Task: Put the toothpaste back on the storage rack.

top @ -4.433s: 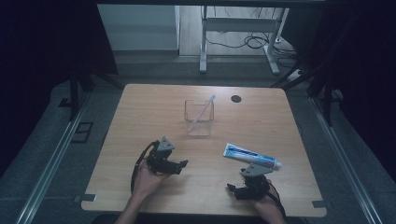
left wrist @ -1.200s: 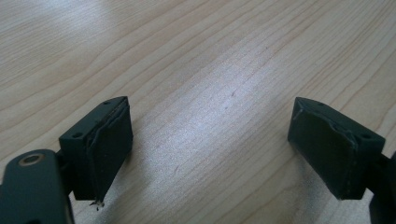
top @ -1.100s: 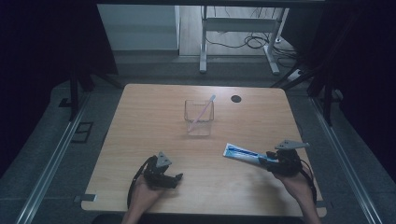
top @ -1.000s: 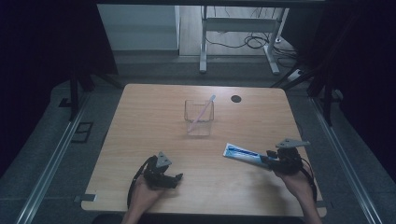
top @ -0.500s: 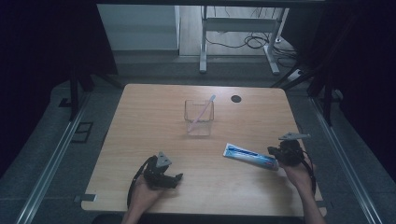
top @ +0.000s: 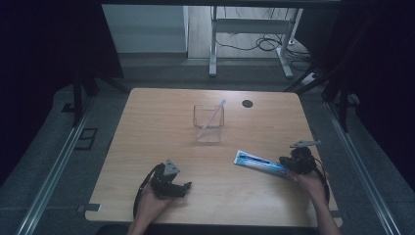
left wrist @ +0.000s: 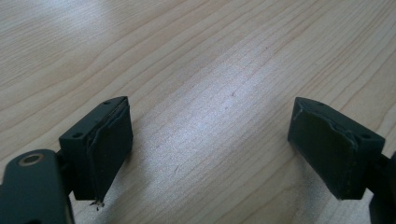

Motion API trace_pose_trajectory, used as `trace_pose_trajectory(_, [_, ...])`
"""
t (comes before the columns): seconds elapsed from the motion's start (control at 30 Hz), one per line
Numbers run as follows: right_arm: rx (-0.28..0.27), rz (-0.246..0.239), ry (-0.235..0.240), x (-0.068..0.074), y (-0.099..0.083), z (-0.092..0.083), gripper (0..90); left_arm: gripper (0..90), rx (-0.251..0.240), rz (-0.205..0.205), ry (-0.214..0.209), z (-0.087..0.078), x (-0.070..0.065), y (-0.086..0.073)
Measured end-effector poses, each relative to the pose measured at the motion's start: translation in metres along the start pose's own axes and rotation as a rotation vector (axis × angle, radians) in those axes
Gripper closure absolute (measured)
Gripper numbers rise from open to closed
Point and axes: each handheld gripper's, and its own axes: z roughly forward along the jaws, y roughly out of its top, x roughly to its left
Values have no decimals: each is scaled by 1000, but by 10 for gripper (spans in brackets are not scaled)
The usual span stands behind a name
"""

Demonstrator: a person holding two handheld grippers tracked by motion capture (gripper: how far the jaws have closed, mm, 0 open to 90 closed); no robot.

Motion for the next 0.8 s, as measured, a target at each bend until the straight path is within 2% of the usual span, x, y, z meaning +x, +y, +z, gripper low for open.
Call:
trace_pose_trajectory(0.5, [2,-10,53,9,-12,-4,863,142,2,4,0,0,0,0])
trace_pose_trajectory(0.8, [-4,-47,82,30,-21,-11,854,142,2,6,0,0,0,0])
